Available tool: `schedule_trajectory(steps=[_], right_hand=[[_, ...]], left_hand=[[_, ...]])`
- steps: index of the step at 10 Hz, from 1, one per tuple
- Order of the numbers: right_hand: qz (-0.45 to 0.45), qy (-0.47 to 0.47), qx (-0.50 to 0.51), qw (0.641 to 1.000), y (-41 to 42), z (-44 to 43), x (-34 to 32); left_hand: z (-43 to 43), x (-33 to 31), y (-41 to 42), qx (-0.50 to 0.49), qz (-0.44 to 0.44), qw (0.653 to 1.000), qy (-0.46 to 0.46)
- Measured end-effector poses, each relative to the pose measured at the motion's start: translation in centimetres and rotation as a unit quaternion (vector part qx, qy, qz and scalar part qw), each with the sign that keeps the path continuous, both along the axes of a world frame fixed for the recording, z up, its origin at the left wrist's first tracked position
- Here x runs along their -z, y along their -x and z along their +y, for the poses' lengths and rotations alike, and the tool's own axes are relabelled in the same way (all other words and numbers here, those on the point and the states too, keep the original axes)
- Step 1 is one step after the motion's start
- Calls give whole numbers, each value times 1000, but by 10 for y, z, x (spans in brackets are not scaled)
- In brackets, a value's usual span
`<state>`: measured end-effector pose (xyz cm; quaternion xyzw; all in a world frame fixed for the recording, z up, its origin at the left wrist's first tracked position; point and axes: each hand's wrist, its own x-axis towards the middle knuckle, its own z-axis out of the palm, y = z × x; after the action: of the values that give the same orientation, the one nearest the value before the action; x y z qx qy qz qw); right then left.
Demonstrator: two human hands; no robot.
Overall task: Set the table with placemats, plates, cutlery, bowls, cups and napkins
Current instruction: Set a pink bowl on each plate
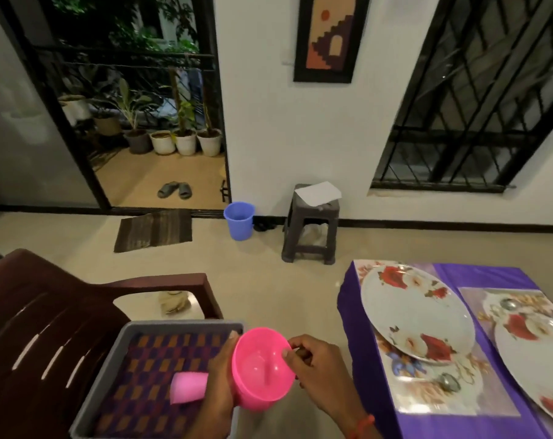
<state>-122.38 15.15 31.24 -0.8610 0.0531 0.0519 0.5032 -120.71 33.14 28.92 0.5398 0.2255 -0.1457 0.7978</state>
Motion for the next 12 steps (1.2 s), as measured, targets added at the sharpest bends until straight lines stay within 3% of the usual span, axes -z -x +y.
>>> schedule_trajectory(steps=[2, 5, 9, 12], right_hand=[[-5, 37, 35, 999, 31, -30, 11], [-56, 21, 202, 978, 36, -76, -5], [-52, -78, 391, 915, 46, -135, -17], [-30, -28, 469, 882, 7, -207, 9]], left_hand=[[-27, 15, 36, 44, 4, 997, 71], [-93, -11, -13, 150, -11, 988, -39], [-123, -3, -60, 226, 36, 972, -46], [-170, 0, -122, 263, 79, 961, -45]])
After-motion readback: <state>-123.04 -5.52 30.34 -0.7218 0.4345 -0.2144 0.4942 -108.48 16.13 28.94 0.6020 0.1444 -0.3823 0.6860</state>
